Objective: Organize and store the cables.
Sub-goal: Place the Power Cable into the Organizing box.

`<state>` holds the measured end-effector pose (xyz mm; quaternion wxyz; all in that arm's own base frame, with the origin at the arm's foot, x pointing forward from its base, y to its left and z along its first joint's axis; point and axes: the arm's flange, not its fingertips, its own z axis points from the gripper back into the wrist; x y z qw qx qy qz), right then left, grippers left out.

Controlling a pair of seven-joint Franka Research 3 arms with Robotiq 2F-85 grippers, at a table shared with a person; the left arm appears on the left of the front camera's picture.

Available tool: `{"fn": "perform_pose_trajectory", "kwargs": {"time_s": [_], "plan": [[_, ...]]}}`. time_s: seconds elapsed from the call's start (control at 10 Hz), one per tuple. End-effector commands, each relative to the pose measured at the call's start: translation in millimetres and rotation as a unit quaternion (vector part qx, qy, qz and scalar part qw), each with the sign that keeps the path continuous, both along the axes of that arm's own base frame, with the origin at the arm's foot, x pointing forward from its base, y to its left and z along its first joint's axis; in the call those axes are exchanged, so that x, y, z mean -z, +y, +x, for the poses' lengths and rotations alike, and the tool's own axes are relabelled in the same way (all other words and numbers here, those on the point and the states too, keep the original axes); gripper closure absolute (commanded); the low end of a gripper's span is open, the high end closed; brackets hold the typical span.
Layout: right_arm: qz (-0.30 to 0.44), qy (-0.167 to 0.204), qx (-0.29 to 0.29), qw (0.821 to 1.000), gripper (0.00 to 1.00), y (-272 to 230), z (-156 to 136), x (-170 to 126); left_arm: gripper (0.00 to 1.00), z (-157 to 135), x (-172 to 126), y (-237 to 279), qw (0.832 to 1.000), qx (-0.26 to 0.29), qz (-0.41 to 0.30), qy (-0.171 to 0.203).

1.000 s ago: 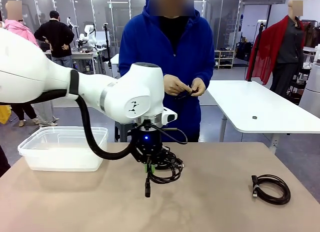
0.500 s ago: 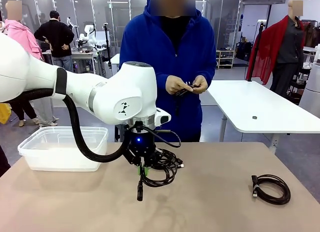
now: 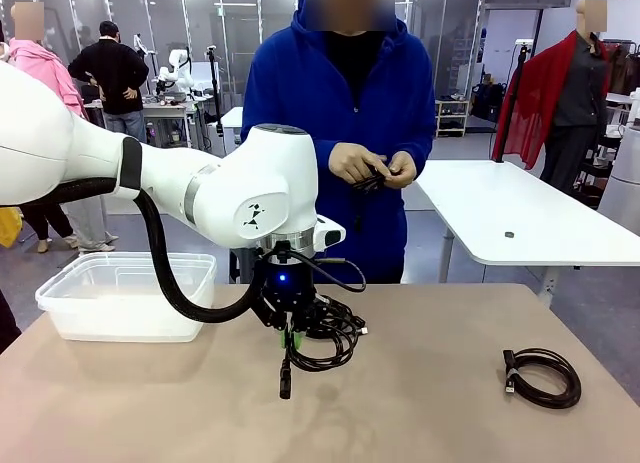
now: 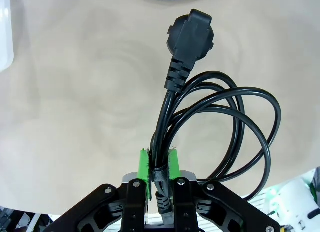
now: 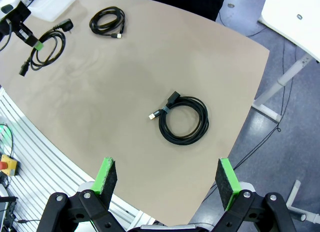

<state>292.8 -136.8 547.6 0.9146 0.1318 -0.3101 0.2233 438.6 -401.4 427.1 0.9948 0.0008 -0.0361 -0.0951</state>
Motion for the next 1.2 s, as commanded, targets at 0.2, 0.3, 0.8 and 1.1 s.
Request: {"fn": "perform_pose_trajectory", "kwargs": {"time_s": [0.2, 0.3, 0.8, 1.1], "plan": [[0.0, 0.0, 0.0, 1.0, 0.0, 0.1, 0.1, 0.0, 0.83, -1.3, -7.4, 9.2, 0.997, 0.061, 0.027, -0.033], [0.0, 0.0, 0.0, 1.0, 0.0, 0.1, 0.1, 0.0, 0.83, 4.0, -22.4, 28.6, 0.993, 0.101, 0.041, -0.041], [0.0, 0.0, 0.0, 1.0, 0.0, 0.1, 0.1, 0.0, 0.83, 11.5, -68.7, 109.2, 0.977, 0.201, 0.032, -0.063], [0.0, 0.0, 0.0, 1.0, 0.0, 0.1, 0.1, 0.0, 0.83, 20.3, -86.4, 163.4, 0.968, 0.219, 0.032, -0.12]]}}
